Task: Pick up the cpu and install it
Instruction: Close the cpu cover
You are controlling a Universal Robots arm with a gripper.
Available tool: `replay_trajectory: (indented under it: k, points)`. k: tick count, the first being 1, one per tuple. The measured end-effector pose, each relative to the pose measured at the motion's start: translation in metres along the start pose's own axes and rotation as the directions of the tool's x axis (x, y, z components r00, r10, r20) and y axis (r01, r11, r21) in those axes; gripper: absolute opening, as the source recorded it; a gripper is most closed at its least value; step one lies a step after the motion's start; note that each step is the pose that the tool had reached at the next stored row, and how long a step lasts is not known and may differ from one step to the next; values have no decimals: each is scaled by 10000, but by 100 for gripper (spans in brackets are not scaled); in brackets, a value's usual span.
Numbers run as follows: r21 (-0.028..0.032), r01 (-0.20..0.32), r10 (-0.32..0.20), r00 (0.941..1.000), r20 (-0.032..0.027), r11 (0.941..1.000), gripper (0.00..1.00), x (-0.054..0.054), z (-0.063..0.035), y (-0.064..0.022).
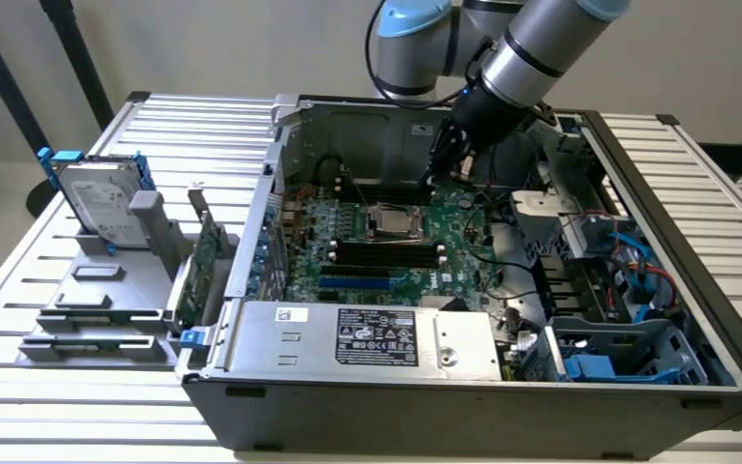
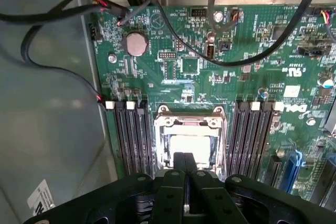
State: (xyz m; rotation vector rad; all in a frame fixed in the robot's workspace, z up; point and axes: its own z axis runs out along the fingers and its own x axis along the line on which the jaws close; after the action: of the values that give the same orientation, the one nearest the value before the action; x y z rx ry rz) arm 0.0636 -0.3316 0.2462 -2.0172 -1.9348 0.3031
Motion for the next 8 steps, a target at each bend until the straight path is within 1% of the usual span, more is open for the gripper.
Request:
replay_trajectory:
  k: [2,3,5,8]
  points:
    - [64,-4,4,10000,-4,10000,11,-14,14,-10]
    - [83,-5,5,10000,-2,10000,11,-23,24,-20]
    - [104,-8,8,10000,-1,9999,11,-43,56,-50]
    - [113,-7,7,10000,-2,9999,11,-77,127,-128]
